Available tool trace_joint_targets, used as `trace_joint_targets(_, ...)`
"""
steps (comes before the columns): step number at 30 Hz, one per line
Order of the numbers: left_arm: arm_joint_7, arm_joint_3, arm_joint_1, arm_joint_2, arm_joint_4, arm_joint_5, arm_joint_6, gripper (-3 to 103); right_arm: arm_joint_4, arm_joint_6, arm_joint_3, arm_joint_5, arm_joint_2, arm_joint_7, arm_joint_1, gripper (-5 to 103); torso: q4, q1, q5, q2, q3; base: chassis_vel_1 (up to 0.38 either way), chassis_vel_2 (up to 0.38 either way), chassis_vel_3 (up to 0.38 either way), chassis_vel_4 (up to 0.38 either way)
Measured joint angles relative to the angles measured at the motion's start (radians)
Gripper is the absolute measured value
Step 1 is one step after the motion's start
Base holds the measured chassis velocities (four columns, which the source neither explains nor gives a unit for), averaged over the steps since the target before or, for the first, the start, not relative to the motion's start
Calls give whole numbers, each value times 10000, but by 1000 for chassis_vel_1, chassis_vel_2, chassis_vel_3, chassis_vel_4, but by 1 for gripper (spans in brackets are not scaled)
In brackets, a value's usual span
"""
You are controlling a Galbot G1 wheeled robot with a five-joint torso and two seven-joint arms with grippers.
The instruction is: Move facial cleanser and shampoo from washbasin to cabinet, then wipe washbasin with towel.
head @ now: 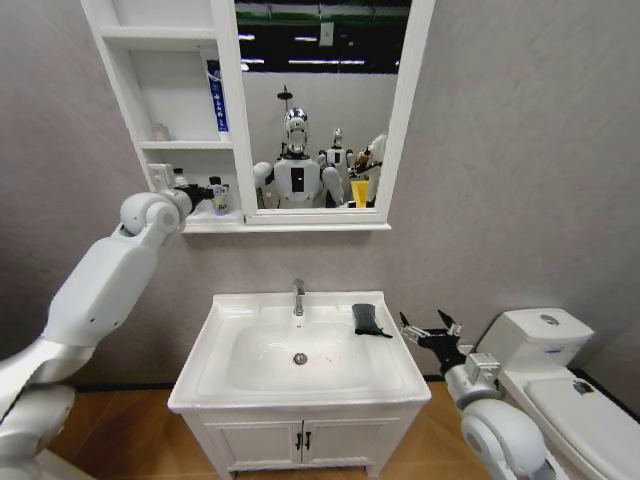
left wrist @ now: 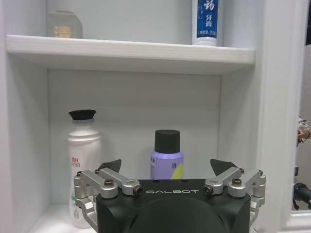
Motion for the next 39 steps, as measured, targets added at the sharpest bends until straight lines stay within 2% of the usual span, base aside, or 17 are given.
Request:
trace_joint_targets(4,-373,-1058,1888,606,-1912,105,-544,100,115,-35,113,211,-72,50,-23,100,0,-1,-3,0,-1,0,0,0,0)
trace_joint_targets(5,-373,-1058,1888,606,-1912,105,-544,100,115,-35,113,211,-72,50,-23,100,0,-1,-3,0,-1,0,0,0,0)
trace_joint_targets(8,-300,-2325,4444,583,-3190,1306,-1324,100,265,-23,404,239,33,98,-284,100,1,-1,-8,1,-1,0,0,0,0)
trace_joint_targets(9,-300,-2325,4444,583,-3190,1306,-1324,100,265,-23,404,239,33,98,-284,100,1,-1,-8,1,-1,0,0,0,0)
trace_joint_targets(12,-81,-3443,6588,276,-4061,2313,-1559,100,377,-25,496,289,93,202,-336,100,-7,-2,3,0,-1,0,0,0,0)
trace_joint_targets(13,-81,-3443,6588,276,-4061,2313,-1559,100,377,-25,496,289,93,202,-336,100,-7,-2,3,0,-1,0,0,0,0)
trace_joint_targets(15,458,-4861,8949,-186,-4799,3441,-1814,100,409,-51,437,323,46,225,-274,100,-1,-1,-2,0,-1,0,0,0,0)
trace_joint_targets(16,458,-4861,8949,-186,-4799,3441,-1814,100,409,-51,437,323,46,225,-274,100,-1,-1,-2,0,-1,0,0,0,0)
trace_joint_targets(17,701,-5524,9807,-479,-5072,3811,-1963,100,423,-54,425,325,43,225,-287,100,0,-1,1,0,-1,0,0,0,0)
trace_joint_targets(19,1612,-7172,11910,-1430,-5770,4640,-2192,100,478,-56,433,324,34,225,-401,100,1,-2,-5,1,-2,0,0,0,0)
trace_joint_targets(20,1612,-7172,11910,-1430,-5770,4640,-2192,100,478,-56,433,324,34,225,-401,100,1,-2,-5,1,-2,0,0,0,0)
trace_joint_targets(22,2570,-8573,13746,-2532,-6590,5247,-2394,100,494,-55,438,300,28,225,-469,100,4,-3,2,1,-2,0,0,0,0)
trace_joint_targets(25,2821,-9000,14325,-2938,-6927,5334,-2416,100,504,-53,434,277,53,226,-489,100,4,-4,2,2,-3,0,0,0,0)
trace_joint_targets(28,3480,-9621,15737,-3976,-7704,5570,-2658,100,585,23,441,63,319,228,-709,100,-4,-3,3,1,-2,0,0,0,0)
trace_joint_targets(31,3698,-9714,16461,-4602,-8213,5646,-2811,100,582,58,374,-35,386,235,-724,100,-1,-3,1,1,-1,0,0,0,0)
trace_joint_targets(34,3714,-9643,16727,-5037,-8599,5680,-2797,100,494,64,247,-119,389,237,-638,100,2,-2,4,1,-1,0,0,0,0)
trace_joint_targets(39,3110,-8619,16397,-5524,-8724,6269,-2463,100,422,61,74,-167,382,237,-505,100,-2,0,1,0,0,0,0,0,0)
